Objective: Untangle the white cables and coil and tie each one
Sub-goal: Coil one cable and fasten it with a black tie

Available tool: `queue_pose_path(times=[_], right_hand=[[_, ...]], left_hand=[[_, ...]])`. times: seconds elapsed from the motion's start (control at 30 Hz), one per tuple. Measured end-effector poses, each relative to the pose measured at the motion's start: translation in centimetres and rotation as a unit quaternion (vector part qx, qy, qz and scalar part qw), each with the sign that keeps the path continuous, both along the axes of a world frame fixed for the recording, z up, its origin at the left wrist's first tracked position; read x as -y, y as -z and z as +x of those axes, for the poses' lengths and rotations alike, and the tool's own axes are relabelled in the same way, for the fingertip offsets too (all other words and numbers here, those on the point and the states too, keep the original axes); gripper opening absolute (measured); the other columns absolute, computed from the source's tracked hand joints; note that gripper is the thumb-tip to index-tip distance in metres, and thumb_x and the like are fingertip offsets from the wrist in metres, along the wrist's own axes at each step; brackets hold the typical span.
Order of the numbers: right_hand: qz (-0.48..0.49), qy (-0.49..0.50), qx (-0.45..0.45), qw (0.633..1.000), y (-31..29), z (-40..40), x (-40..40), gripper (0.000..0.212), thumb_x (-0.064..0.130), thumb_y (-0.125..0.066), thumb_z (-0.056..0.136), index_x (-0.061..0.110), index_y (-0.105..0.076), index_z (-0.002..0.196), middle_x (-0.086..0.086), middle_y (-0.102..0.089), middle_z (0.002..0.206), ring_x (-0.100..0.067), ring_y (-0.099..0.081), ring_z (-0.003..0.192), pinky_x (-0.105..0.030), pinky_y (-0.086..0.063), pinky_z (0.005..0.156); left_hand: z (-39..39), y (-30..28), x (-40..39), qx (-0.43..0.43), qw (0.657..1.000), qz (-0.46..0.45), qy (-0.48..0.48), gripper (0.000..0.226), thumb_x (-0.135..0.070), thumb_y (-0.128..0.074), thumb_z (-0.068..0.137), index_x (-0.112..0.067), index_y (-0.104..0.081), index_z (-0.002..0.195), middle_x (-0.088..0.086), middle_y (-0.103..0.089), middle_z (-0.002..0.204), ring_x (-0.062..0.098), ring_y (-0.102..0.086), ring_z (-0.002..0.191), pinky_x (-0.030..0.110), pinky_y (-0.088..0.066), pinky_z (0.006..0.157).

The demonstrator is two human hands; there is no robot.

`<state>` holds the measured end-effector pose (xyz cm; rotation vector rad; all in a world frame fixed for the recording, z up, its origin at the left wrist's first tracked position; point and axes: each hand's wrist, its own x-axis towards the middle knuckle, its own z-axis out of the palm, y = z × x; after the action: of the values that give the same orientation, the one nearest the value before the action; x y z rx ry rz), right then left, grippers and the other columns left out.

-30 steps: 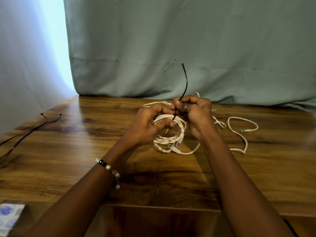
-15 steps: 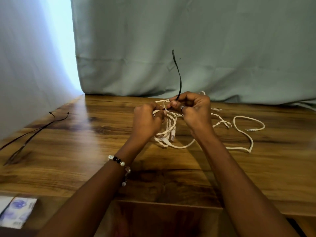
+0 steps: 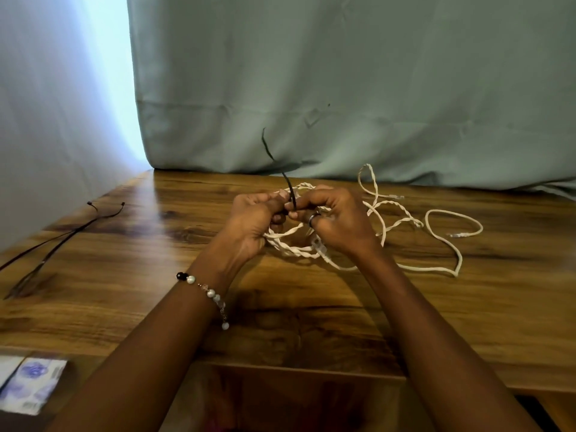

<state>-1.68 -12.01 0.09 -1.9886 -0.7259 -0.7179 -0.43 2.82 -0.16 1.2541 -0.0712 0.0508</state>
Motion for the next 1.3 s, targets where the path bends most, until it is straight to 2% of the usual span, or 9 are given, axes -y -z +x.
queue_pose_path(times=[0.13, 0.27, 0.4, 0.6, 0.7, 0.83, 1.07, 1.23, 1.3], right_hand=[[-0.131, 0.018, 0.082, 0.988, -0.3, 0.5, 0.7, 0.018, 0.014, -0.081, 0.07, 0.016, -0.078, 0.088, -0.002, -0.073, 0.079, -0.015, -0.066, 0.067, -0.031, -0.054, 0.06], [-0.172, -0.042, 0.006, 0.984, -1.0, 0.0, 1.8, 0.023, 0.009, -0.072, 0.078, 0.017, -0.076, 0.099, 0.0, -0.073, 0.099, -0.012, -0.068, 0.089, -0.035, -0.056, 0.078], [0.003, -0.093, -0.066, 0.993, -1.7, -0.6, 1.9, 0.029, -0.009, -0.06, 0.085, 0.01, -0.073, 0.103, -0.005, -0.074, 0.099, -0.014, -0.069, 0.096, -0.034, -0.054, 0.09], [0.319, 0.008, -0.057, 0.946, -1.7, 0.0, 1.6, 0.017, 0.0, -0.066, 0.085, 0.008, -0.072, 0.099, -0.005, -0.073, 0.093, -0.015, -0.067, 0.081, -0.026, -0.055, 0.073], [0.255, 0.006, -0.102, 0.962, -1.7, 0.6, 2.5, 0.023, -0.007, -0.06, 0.087, 0.01, -0.071, 0.097, -0.003, -0.073, 0.095, -0.014, -0.069, 0.092, -0.027, -0.056, 0.08], [0.123, -0.043, -0.109, 0.985, -1.0, 0.7, 1.8, 0.032, -0.014, -0.056, 0.085, 0.011, -0.071, 0.097, 0.0, -0.072, 0.088, -0.008, -0.07, 0.082, -0.022, -0.055, 0.073], [0.202, -0.143, -0.286, 0.926, -0.8, 0.9, 2.4, 0.034, -0.024, -0.055, 0.077, -0.001, -0.069, 0.097, -0.005, -0.075, 0.081, -0.017, -0.071, 0.074, -0.026, -0.058, 0.067], [0.205, -0.162, -0.324, 0.909, -0.5, 0.3, 1.9, 0.015, 0.001, -0.065, 0.074, 0.007, -0.073, 0.085, -0.01, -0.071, 0.067, -0.013, -0.048, 0.041, -0.017, -0.034, 0.035], [0.236, -0.171, -0.31, 0.905, -0.4, 0.3, 1.7, 0.017, 0.004, -0.067, 0.066, 0.011, -0.075, 0.079, -0.008, -0.071, 0.065, -0.014, -0.054, 0.043, -0.018, -0.042, 0.037]], left_hand=[[-0.2, 0.0, -0.4, -0.022, 1.0, -0.006, 0.014, 0.006, -0.002, -0.069, 0.082, 0.004, -0.07, 0.084, 0.014, -0.064, 0.065, 0.01, -0.043, 0.045, 0.017, -0.036, 0.037], [-0.5, -0.3, -0.5, 0.024, 0.999, 0.042, -0.022, 0.009, 0.002, -0.072, 0.078, 0.001, -0.071, 0.087, 0.01, -0.068, 0.06, 0.014, -0.054, 0.044, 0.019, -0.043, 0.04], [-0.4, -0.5, -0.3, 0.154, 0.973, 0.16, -0.057, 0.012, -0.002, -0.071, 0.082, -0.003, -0.071, 0.094, 0.001, -0.069, 0.061, 0.001, -0.053, 0.043, 0.015, -0.043, 0.046], [-0.3, 0.3, -0.2, 0.321, 0.913, 0.25, -0.026, 0.022, -0.012, -0.061, 0.088, -0.024, -0.063, 0.107, -0.006, -0.071, 0.083, 0.011, -0.069, 0.082, 0.03, -0.054, 0.083], [-0.4, 0.6, -0.1, 0.351, 0.895, 0.275, -0.029, 0.021, -0.016, -0.06, 0.089, -0.023, -0.062, 0.109, -0.007, -0.07, 0.082, 0.011, -0.069, 0.083, 0.03, -0.053, 0.082], [-0.8, 0.8, -0.1, 0.409, 0.847, 0.336, -0.049, 0.02, -0.005, -0.056, 0.092, -0.008, -0.061, 0.111, 0.001, -0.07, 0.084, 0.009, -0.067, 0.08, 0.024, -0.052, 0.073], [-0.9, 0.7, 0.5, 0.5, 0.731, 0.439, -0.152, 0.018, -0.008, -0.049, 0.092, 0.0, -0.059, 0.104, 0.011, -0.058, 0.097, 0.006, -0.051, 0.082, 0.014, -0.041, 0.069], [-1.1, 0.5, 0.9, 0.513, 0.74, 0.398, -0.173, 0.015, 0.008, -0.054, 0.089, 0.007, -0.061, 0.102, 0.016, -0.052, 0.099, -0.002, -0.045, 0.084, 0.002, -0.037, 0.073], [-0.7, 0.6, 0.5, 0.497, 0.762, 0.38, -0.168, 0.015, 0.001, -0.055, 0.09, 0.002, -0.065, 0.102, 0.013, -0.057, 0.098, 0.005, -0.052, 0.084, 0.005, -0.037, 0.074]])
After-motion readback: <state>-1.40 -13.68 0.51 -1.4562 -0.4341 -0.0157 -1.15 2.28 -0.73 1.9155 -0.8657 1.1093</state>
